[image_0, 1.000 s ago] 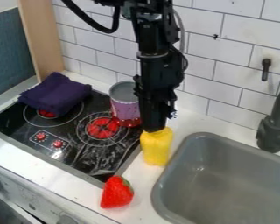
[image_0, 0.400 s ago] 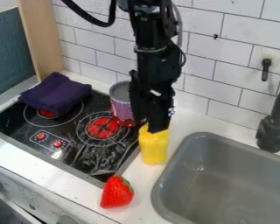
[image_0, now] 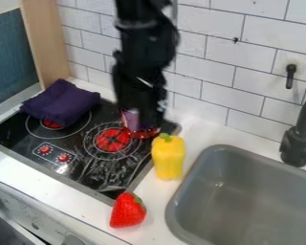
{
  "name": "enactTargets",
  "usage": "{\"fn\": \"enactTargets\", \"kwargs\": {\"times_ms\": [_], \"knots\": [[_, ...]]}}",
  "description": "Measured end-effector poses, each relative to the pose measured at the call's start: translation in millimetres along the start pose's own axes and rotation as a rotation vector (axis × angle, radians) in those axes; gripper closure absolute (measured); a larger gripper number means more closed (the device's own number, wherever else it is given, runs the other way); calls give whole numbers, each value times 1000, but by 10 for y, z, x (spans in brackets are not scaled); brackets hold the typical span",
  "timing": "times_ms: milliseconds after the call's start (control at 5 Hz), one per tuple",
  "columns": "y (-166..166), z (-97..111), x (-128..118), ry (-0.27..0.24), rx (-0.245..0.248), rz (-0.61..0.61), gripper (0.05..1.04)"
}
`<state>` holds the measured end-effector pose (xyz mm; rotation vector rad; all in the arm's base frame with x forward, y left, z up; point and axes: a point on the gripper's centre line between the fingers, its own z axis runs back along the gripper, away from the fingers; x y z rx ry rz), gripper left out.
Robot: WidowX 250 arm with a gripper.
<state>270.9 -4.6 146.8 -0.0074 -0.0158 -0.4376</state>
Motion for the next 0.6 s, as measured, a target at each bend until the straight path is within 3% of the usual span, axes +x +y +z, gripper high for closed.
{"fn": "enactTargets", "kwargs": {"times_ms": [200, 600], "knots": [[291, 28, -386, 90, 68, 138, 83], [816, -13, -893, 120, 41, 298, 83]]}}
